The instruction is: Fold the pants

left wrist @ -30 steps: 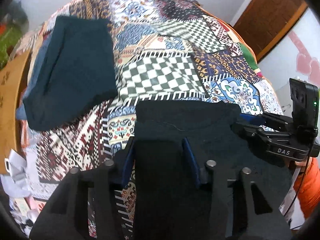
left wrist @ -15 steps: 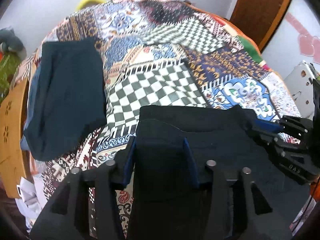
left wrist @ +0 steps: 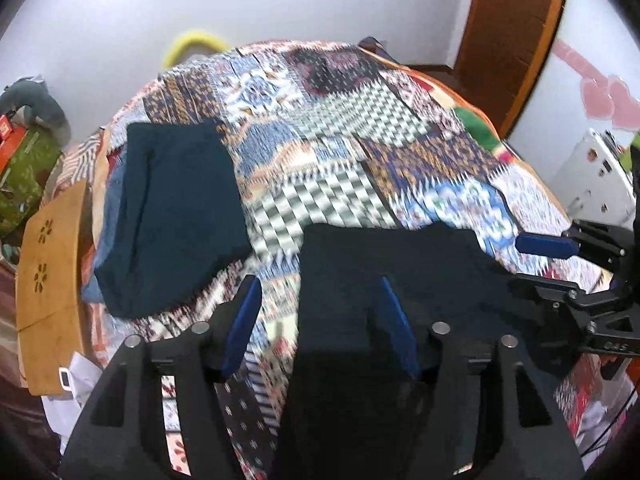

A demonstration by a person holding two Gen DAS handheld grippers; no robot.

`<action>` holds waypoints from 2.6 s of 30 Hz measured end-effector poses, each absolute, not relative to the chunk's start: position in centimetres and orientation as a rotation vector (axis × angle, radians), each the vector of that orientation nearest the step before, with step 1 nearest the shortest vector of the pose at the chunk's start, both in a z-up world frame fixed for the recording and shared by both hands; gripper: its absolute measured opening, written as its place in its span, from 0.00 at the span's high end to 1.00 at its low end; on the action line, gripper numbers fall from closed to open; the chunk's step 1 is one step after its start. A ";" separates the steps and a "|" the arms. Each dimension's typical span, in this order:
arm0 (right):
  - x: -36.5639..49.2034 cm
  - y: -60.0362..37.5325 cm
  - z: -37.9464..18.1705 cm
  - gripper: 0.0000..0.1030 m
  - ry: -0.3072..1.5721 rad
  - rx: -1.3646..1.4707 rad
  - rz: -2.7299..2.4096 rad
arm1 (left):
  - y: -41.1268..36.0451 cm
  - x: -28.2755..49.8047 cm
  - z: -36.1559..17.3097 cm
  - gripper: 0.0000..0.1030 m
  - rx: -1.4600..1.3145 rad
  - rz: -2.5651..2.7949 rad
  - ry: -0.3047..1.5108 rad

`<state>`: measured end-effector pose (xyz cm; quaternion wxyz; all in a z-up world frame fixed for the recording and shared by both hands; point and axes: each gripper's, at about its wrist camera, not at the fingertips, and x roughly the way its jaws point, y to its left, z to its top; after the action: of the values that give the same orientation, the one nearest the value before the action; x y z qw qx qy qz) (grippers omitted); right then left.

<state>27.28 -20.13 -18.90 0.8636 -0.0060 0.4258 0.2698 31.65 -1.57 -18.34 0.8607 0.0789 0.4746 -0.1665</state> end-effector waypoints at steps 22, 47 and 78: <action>20.5 -25.3 -23.0 0.50 0.987 0.157 0.460 | 6.8 21.0 -22.9 0.28 -0.023 -0.203 1.009; 24.5 -26.4 -22.5 0.21 0.963 0.274 0.425 | 1.1 31.1 -21.0 0.20 -0.045 -0.321 1.147; 33.2 -22.0 -19.1 0.79 0.964 0.295 0.631 | 1.3 34.2 -18.0 0.71 -0.128 -0.476 1.067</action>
<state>33.15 -21.97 -19.15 0.8284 0.1390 0.4539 0.2972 34.22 1.35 -18.04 0.8323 -0.0605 0.5033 -0.2244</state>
